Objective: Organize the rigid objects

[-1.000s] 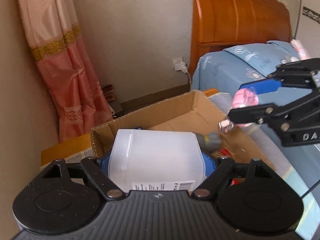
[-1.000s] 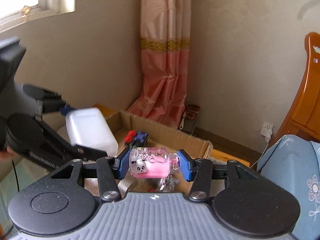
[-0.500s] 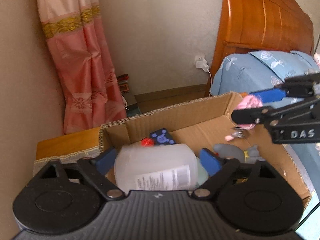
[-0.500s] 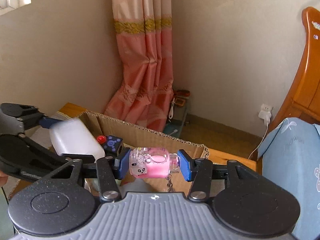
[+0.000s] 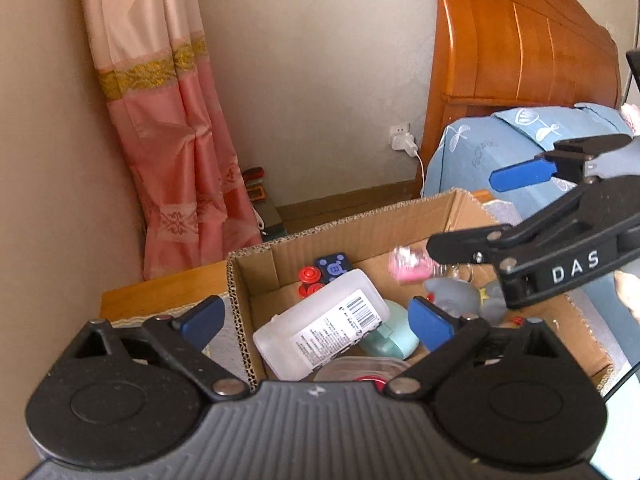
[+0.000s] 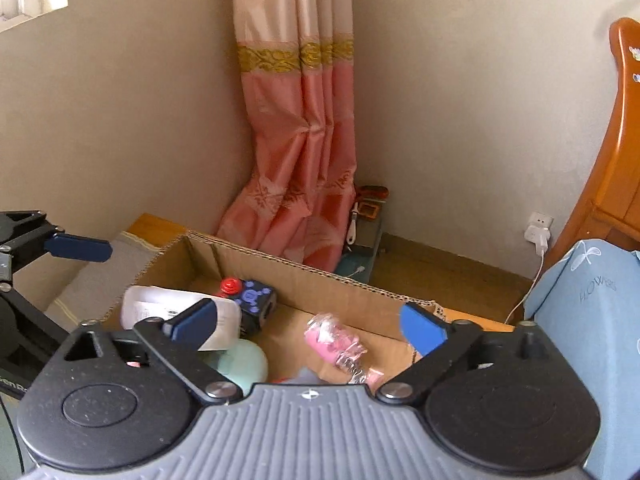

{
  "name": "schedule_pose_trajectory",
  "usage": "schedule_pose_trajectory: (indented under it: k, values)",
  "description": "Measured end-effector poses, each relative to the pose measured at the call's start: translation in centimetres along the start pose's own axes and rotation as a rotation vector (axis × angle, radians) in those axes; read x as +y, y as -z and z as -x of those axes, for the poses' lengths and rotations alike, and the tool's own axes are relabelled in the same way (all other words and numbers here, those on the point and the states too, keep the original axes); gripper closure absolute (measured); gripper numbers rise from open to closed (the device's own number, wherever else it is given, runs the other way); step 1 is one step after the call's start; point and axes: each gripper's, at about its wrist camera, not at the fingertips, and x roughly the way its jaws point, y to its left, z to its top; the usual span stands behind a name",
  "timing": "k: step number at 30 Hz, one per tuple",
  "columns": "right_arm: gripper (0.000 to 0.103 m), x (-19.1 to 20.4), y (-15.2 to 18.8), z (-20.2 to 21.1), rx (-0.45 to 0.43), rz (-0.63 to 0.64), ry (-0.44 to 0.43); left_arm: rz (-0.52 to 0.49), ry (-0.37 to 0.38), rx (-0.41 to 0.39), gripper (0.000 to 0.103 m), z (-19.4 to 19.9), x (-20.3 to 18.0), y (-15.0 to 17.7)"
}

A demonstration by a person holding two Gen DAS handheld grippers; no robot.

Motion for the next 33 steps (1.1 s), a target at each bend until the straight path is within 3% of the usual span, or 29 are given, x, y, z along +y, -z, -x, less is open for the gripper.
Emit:
schedule_pose_trajectory:
  k: [9, 19, 25, 33]
  values:
    - [0.0, 2.4, 0.4, 4.3, -0.001, -0.012, 0.034, -0.004, -0.015, -0.077, 0.003, 5.5, -1.1, 0.9]
    - [0.0, 6.1, 3.0, 12.3, -0.017, 0.003, 0.123, -0.032, -0.059, -0.14, 0.001, 12.5, -4.0, 3.7]
    - [0.0, 7.8, 6.5, 16.6, -0.063, -0.001, 0.224, 0.063, -0.09, -0.15, 0.001, 15.6, -5.3, 6.9]
    - [0.0, 10.2, 13.3, 18.0, -0.022, -0.082, 0.304, 0.206, -0.155, -0.092, 0.001, 16.8, -7.1, 11.8]
